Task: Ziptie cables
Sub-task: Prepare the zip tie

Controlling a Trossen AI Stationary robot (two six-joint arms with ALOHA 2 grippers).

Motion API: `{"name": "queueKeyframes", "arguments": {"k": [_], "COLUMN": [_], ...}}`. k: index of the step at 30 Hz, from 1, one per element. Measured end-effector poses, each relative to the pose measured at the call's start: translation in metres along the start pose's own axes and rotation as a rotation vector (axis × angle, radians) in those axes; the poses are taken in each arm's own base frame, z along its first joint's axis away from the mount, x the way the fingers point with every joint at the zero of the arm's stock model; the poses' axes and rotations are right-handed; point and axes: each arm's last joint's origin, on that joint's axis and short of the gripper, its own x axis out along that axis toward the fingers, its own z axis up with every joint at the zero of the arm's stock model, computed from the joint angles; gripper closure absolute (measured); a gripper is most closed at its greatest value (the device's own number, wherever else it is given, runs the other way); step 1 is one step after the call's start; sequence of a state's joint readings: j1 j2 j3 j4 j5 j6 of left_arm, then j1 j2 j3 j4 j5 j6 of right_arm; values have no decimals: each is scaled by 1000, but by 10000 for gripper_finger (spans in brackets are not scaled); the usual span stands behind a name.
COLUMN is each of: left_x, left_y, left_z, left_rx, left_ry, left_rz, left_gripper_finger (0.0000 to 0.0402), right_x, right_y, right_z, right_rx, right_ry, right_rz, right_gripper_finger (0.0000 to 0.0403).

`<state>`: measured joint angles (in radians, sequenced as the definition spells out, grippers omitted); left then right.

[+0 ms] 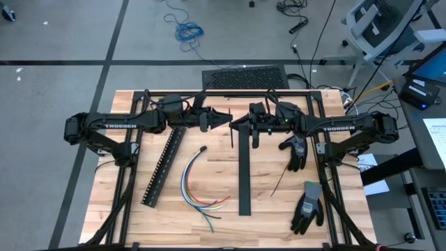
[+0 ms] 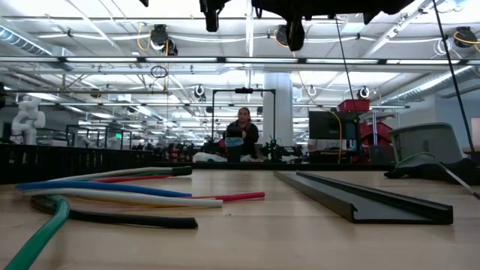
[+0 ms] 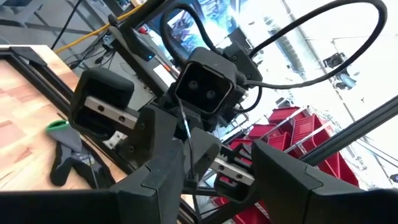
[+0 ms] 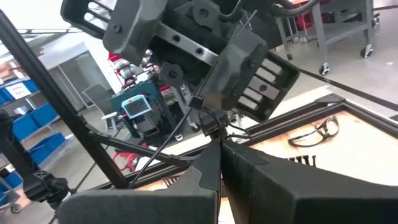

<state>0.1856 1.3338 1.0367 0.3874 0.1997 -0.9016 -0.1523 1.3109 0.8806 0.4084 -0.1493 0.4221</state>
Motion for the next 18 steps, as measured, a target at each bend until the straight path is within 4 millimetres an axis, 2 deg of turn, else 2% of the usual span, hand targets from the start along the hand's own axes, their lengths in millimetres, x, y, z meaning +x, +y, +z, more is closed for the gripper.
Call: {"name": "queueKeyframes", "arguments": {"k": [5,12,18], "left_x": [0,-1,-3], "left_y": [0,5,8], "left_z": [0,5,10], "left_rx": [21,25,24], "left_ry": [0,-16,-28], "left_rz": [2,18,28], "left_gripper_finger": [265,388,400], "right_x": [0,0,0], "right_y": [-2,-2,-2], "right_z": [1,1,1], "right_rx": [-4,-7,-7], "right_ry": [-1,-1,-1], "right_rz": [-6,-5,-4], "right_gripper_finger": [403,403,403]}}
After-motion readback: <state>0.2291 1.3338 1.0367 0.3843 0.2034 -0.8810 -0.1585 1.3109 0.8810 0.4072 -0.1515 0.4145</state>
